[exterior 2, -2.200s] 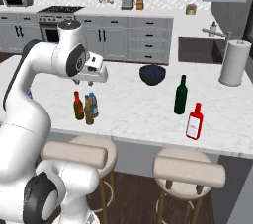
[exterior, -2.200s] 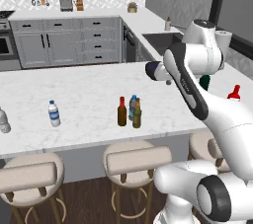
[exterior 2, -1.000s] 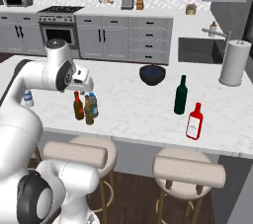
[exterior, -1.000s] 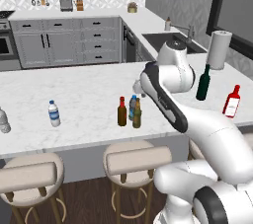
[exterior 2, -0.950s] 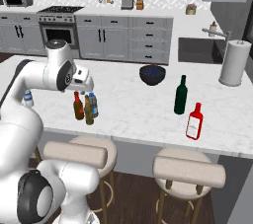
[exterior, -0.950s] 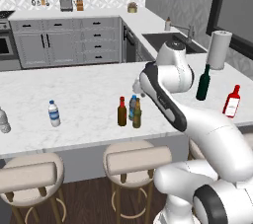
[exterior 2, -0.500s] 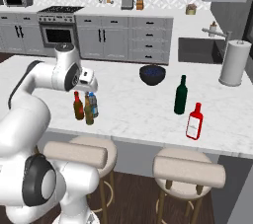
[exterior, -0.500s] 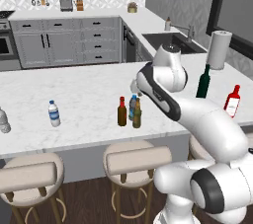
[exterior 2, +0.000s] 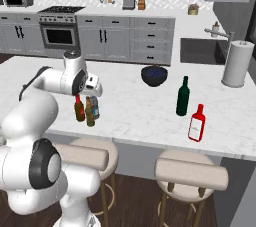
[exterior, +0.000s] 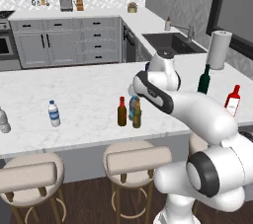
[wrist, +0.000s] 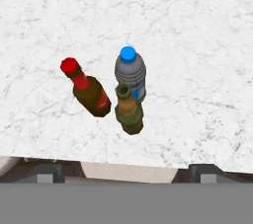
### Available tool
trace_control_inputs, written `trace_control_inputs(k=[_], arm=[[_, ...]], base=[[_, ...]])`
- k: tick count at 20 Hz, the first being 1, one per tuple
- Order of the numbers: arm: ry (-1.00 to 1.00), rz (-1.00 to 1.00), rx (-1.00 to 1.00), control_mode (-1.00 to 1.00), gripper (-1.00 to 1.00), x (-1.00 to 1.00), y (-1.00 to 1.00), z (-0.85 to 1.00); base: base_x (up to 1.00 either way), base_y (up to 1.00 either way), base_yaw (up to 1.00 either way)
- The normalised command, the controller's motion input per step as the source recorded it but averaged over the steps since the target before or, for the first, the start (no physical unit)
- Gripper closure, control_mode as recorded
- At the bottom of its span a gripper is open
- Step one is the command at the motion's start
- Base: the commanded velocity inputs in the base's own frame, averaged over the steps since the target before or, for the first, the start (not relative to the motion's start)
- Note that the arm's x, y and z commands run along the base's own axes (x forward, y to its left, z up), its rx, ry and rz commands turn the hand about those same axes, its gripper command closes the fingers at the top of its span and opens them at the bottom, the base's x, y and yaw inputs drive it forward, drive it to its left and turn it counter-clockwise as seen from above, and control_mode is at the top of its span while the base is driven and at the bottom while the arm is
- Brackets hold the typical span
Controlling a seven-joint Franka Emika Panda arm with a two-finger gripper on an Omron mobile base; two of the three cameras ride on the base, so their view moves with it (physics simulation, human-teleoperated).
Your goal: Move the plastic bottles in the middle to the plastics group, and the glass bottles in the middle to the glass group.
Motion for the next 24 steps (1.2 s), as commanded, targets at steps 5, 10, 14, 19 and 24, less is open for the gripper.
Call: trace_control_inputs(k=[5,10,14,19,24], arm=[[0.07,0.03,0.0,-1.0,-1.0,0.21,0.09,-0.24],[0.03,0.01,-0.02,-1.0,-1.0,0.28,0.13,-0.27],[0.0,0.01,-0.08,-1.0,-1.0,0.23,0.01,-0.23],[0.0,0.03,-0.03,-1.0,-1.0,0.22,-0.01,-0.19],[0.0,0.06,0.0,-1.0,-1.0,0.19,-0.02,-0.15]], base=[[0.0,0.0,0.0],[0.0,0.0,0.0],[0.0,0.0,0.0],[0.0,0.0,0.0],[0.0,0.0,0.0]])
